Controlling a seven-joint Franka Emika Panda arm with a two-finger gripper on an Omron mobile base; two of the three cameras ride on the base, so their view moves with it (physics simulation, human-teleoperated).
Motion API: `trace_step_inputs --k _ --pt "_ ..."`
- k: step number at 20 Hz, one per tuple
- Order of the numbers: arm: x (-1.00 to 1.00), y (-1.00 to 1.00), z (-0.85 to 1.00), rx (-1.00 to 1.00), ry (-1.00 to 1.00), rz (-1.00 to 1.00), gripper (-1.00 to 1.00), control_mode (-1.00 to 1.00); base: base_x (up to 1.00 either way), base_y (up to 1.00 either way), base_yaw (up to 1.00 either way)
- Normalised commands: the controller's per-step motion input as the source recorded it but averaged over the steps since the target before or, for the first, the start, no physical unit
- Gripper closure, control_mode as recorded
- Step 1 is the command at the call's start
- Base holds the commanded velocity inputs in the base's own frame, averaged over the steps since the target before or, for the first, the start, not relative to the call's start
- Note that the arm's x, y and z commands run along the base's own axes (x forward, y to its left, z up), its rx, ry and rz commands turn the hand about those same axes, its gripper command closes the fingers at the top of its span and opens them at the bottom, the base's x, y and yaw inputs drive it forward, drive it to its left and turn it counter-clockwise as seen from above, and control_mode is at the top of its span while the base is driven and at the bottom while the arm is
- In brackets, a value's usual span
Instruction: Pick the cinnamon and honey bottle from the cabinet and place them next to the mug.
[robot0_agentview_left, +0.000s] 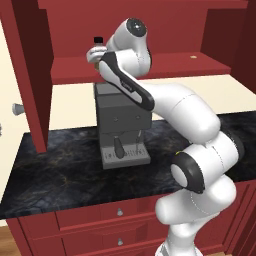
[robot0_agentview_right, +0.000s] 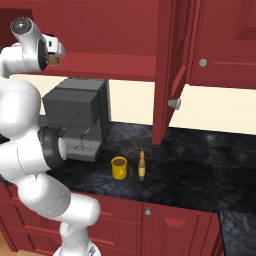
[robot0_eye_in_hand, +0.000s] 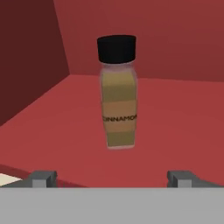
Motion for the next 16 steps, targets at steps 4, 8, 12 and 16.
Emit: trace_step_inputs --k 4,8,12,16 --pt "0.16 0.00 -0.01 0.00 -0.02 0.00 -1.00 -1.00 0.00 0.00 0.00" --pt "0.21 0.00 0.00 0.00 0.00 0.00 -1.00 -1.00 0.00 0.00 0.00" --pt "0.18 0.00 0.00 0.00 0.00 0.00 -1.00 -1.00 0.00 0.00 0.00" --pt "0.17 0.00 0.00 0.00 0.00 0.00 -1.00 -1.00 0.00 0.00 0.00"
